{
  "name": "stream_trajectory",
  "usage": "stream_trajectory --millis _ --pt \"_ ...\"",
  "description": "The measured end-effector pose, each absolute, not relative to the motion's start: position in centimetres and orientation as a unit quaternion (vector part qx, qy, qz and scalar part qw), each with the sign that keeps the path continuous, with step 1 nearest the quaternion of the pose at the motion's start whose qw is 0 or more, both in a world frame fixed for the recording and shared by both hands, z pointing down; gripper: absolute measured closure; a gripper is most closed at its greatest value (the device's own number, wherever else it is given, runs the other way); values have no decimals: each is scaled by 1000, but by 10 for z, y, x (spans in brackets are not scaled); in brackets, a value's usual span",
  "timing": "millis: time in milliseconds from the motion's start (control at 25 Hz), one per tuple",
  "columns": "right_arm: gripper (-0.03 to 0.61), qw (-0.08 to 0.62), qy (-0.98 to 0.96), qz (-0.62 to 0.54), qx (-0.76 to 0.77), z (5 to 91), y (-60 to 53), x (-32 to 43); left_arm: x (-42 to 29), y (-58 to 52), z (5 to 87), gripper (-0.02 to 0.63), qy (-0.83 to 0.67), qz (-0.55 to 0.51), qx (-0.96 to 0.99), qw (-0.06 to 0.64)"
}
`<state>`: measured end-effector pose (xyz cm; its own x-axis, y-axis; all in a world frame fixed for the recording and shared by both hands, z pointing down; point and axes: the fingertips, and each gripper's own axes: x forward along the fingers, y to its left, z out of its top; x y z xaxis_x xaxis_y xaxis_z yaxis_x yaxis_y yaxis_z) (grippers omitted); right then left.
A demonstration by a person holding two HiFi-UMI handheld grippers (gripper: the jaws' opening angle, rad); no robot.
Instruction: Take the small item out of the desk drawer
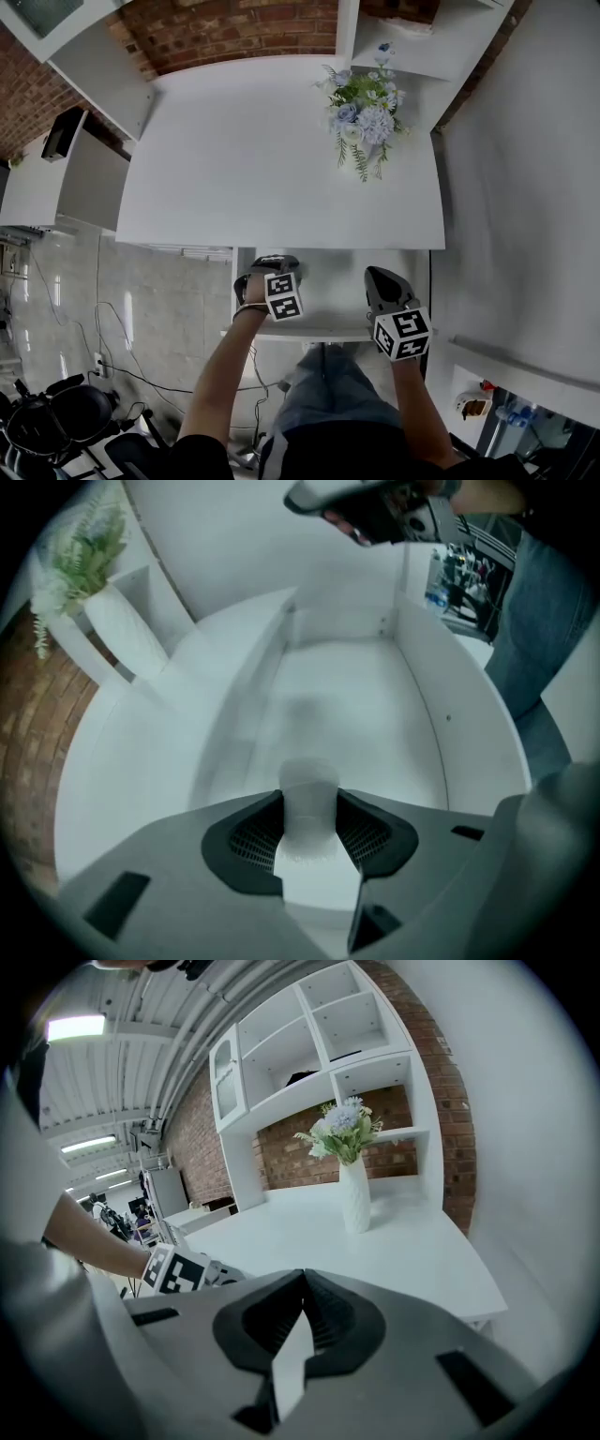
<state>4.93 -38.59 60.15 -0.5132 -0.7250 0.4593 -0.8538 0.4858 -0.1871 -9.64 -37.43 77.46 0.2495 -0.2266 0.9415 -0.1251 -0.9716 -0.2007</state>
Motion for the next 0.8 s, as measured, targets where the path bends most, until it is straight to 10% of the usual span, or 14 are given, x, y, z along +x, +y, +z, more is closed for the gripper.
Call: stream_trajectory --millis 800 --pt "581 10 -858 53 511 436 -430 72 -127 -427 400 451 554 -58 -829 48"
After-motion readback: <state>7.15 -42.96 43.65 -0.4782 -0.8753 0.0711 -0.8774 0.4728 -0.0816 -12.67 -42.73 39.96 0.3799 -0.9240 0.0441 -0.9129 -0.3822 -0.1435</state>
